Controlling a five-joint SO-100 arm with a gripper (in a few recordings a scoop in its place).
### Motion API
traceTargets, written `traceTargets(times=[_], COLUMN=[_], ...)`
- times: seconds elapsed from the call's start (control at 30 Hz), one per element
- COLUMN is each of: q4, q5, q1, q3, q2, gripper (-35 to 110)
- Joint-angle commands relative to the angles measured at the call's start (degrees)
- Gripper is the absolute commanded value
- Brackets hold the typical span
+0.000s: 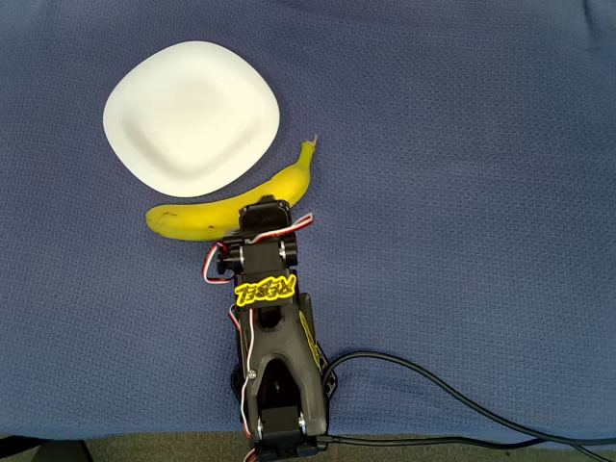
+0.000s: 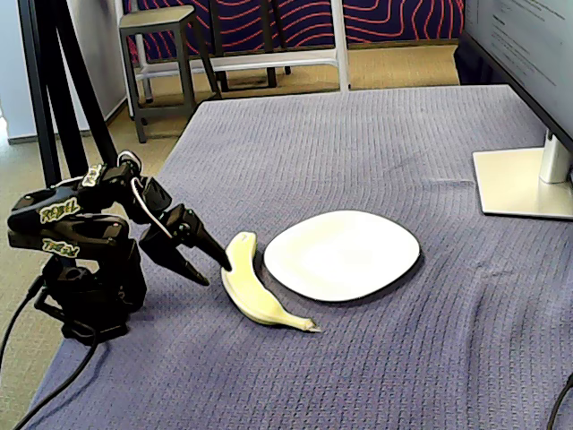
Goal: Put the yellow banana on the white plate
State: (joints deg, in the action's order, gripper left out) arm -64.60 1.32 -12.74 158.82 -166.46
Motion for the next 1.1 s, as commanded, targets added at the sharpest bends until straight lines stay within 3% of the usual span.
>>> traceTargets(times=[0.0, 0.37, 0.73, 1.07], q4=[1.7, 9.0, -2.1, -3.1], q5=[-1.6, -4.5, -6.2, -5.5], q1=[-2.7, -5.5, -9.1, -6.3], q3=[-6.3, -8.3, -19.0, -27.0], q2=[1.8, 11.0, 17.8, 32.8], gripper=[17, 25, 27, 29])
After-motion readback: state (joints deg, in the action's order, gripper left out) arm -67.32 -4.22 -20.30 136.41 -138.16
